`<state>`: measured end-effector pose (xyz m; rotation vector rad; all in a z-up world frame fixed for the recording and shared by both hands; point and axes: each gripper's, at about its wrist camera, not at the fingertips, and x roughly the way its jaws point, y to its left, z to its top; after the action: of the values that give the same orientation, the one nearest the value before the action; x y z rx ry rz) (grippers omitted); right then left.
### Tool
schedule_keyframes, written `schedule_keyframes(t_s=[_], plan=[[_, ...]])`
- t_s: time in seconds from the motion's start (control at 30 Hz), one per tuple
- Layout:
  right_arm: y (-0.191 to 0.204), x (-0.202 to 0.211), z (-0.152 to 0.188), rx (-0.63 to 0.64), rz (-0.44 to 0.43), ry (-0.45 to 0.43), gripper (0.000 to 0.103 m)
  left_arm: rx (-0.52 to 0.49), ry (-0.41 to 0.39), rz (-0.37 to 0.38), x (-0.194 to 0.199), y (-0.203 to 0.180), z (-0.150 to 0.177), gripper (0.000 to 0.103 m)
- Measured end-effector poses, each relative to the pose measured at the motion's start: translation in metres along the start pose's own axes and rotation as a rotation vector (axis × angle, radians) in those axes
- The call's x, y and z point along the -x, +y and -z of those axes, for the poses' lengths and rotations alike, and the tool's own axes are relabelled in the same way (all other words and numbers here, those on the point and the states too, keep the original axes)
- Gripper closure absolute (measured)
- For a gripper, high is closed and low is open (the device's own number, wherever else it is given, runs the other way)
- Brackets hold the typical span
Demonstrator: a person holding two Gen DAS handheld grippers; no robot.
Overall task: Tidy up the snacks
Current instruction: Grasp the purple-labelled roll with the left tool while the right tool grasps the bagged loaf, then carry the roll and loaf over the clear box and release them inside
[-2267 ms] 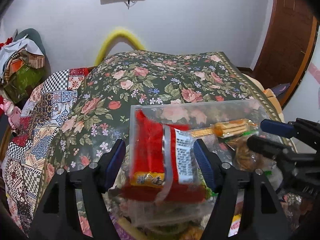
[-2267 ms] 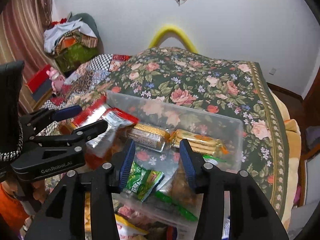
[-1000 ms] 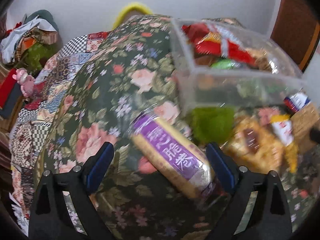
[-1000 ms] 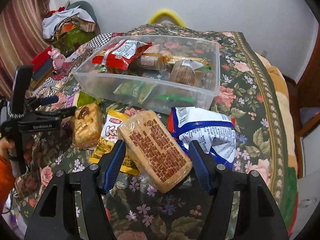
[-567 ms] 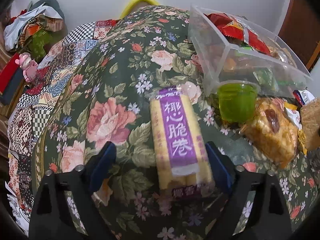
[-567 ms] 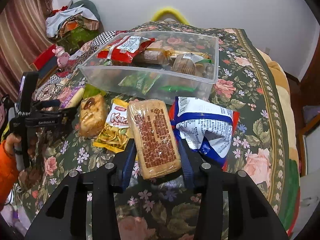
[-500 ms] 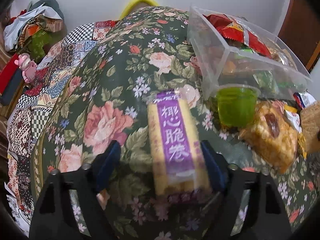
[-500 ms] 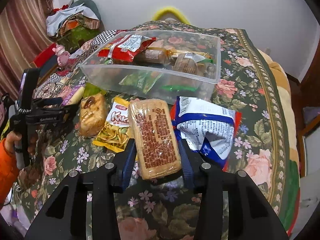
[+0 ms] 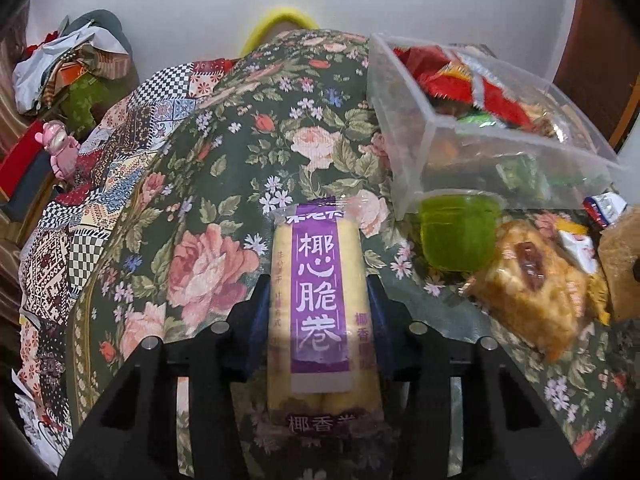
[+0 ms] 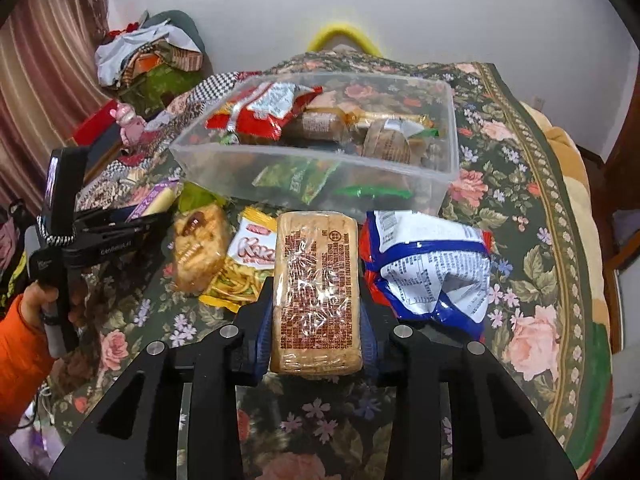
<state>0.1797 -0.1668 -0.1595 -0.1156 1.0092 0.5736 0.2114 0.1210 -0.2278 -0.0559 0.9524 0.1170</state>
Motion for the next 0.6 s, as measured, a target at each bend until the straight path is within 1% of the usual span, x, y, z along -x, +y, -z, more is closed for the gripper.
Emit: schedule_keyframes(t_s=[0.13, 0.27, 0.43, 0.6], plan=[[0.001, 0.015, -0.006, -0.001, 0.007, -0.046, 0.070, 0.002, -0.039, 0.004, 0.022, 0.000, -0.003, 0.058], [0.001, 0.029, -0.014, -0.001, 0.021, -0.092, 0.070, -0.004, -0.094, 0.029, 0.050, -0.006, -0.012, 0.058], [-0.003, 0.043, -0.028, -0.012, 0.033, -0.149, 0.070, -0.035, -0.174, 0.069, 0.083, -0.026, -0.028, 0.058], [-0.007, 0.057, -0.043, -0.017, 0.050, -0.211, 0.070, -0.067, -0.230, 0.119, 0.102, -0.050, -0.045, 0.058]])
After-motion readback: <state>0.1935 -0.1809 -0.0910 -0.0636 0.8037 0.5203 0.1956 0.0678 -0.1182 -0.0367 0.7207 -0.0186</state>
